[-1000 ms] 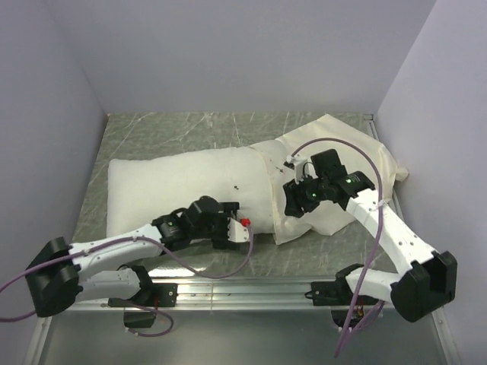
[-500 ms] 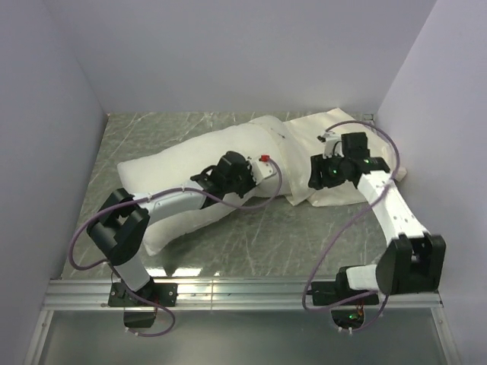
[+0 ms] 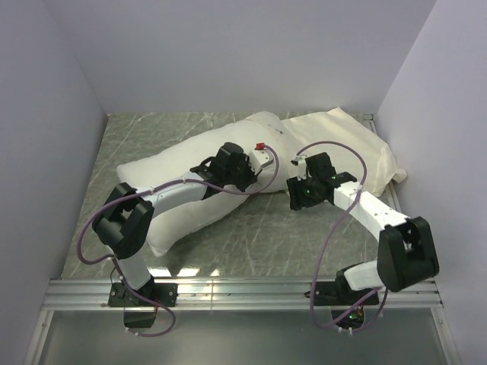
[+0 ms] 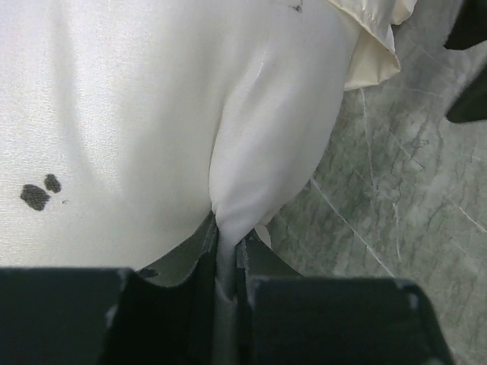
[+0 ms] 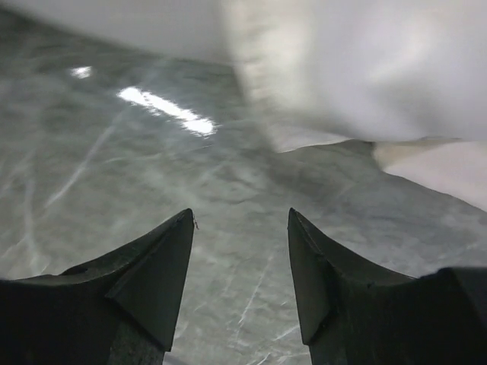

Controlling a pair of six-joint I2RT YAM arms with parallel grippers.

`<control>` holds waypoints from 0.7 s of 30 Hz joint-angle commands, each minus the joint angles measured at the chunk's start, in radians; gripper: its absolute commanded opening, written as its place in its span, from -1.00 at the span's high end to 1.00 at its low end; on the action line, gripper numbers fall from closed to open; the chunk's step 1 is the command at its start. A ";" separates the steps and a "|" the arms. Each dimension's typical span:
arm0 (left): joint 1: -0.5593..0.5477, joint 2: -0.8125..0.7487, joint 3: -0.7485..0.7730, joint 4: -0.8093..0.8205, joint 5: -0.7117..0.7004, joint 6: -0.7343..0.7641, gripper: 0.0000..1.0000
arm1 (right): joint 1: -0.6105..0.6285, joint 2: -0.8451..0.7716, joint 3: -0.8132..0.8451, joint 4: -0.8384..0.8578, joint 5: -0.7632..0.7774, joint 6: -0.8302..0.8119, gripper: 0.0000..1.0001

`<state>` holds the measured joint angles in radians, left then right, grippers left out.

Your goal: Put the pillow into the pillowcase

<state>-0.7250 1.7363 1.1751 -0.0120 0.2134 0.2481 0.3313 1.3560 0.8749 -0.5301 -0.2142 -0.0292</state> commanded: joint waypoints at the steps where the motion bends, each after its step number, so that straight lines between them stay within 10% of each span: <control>1: 0.009 0.000 0.031 -0.023 0.053 -0.044 0.71 | -0.003 0.034 0.055 0.081 0.168 0.080 -0.17; 11: 0.035 0.011 0.052 -0.034 0.081 -0.081 0.71 | 0.005 0.140 0.078 0.193 0.127 0.163 -0.04; 17: 0.061 0.016 0.064 -0.037 0.099 -0.109 0.84 | 0.006 0.157 0.090 0.202 0.070 0.166 0.98; 21: 0.070 -0.003 0.058 -0.016 0.141 -0.148 0.99 | 0.085 -0.008 0.101 0.215 -0.161 0.187 1.00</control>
<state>-0.6697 1.7458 1.2007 -0.0341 0.3023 0.1555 0.3439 1.4948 0.9241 -0.3672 -0.1986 0.1364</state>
